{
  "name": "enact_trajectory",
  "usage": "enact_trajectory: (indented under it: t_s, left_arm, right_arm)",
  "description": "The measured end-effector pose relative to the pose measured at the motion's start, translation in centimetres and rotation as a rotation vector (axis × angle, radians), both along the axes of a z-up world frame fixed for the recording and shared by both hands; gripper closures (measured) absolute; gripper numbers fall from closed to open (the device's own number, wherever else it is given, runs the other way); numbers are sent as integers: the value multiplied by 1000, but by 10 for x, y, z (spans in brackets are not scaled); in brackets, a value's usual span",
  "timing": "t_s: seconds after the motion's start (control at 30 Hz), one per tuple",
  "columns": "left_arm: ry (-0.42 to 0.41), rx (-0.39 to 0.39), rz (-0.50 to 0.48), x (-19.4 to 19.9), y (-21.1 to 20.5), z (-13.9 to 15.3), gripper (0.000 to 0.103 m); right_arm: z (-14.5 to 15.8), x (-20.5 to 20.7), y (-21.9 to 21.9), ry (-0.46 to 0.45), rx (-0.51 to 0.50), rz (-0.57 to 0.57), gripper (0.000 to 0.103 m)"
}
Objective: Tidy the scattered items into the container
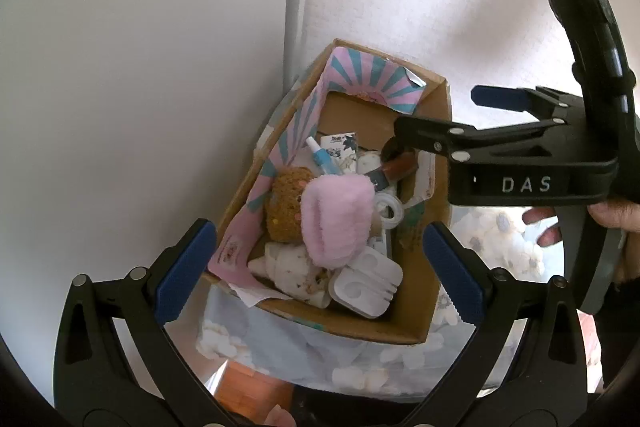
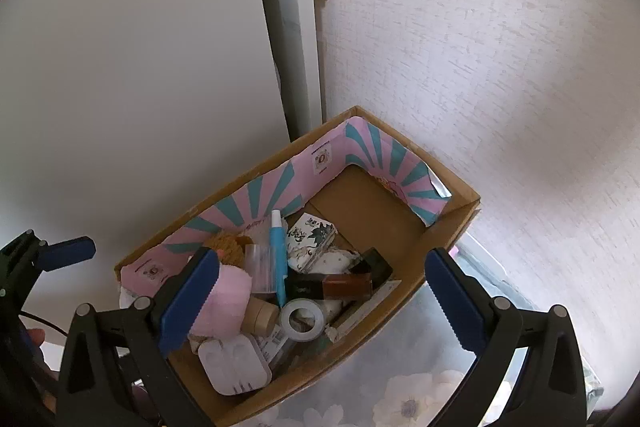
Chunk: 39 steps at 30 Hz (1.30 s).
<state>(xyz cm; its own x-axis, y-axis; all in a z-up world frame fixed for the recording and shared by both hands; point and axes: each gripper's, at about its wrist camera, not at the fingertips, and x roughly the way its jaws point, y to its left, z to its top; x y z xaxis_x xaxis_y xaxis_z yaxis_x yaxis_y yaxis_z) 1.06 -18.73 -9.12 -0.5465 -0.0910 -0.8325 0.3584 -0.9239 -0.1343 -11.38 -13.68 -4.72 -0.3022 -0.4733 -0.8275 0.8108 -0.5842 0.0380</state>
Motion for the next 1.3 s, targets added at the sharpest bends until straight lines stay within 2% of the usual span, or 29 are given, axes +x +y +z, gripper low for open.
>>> enact_trajectory:
  t_s: [0.23,0.63,1.3]
  left_arm:
    - [12,-22,24,13,1,13,0]
    - [8,-46,71,17,-2,17,0]
    - [12,-58,71,23,-2,26,0]
  right_arm:
    - [5,8,1,10,3,9,1]
    - [12,16,5,21,-3,12,1]
    - [28,20,13,37,-19,22,1]
